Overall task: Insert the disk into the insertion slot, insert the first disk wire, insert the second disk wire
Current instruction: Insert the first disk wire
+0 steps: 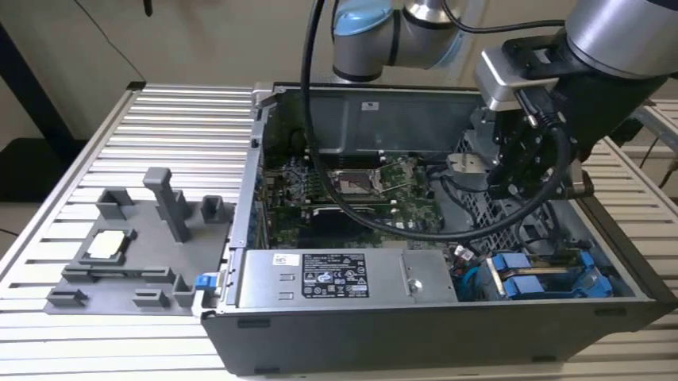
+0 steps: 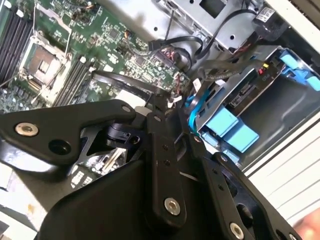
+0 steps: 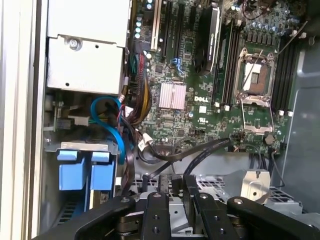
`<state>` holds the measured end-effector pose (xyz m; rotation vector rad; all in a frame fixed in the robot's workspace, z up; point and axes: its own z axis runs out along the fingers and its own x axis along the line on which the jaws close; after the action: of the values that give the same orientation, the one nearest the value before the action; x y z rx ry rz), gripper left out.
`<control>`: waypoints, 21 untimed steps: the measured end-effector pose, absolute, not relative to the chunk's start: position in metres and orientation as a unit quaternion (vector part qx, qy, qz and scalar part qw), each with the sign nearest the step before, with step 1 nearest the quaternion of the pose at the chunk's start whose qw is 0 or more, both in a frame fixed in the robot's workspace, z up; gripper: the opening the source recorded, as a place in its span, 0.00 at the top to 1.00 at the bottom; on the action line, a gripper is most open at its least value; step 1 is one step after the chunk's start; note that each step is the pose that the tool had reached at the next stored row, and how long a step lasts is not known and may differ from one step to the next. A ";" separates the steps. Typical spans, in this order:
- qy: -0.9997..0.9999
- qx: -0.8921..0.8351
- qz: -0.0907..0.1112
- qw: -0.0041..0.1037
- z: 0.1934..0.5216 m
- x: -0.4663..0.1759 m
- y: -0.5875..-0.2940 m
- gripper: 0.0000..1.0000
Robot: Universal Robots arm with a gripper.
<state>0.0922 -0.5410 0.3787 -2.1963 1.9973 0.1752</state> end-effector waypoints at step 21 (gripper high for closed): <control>0.668 -0.737 0.059 0.084 0.375 0.089 -0.541 0.84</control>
<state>0.0892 -0.5411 0.3751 -2.1995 1.9943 0.1754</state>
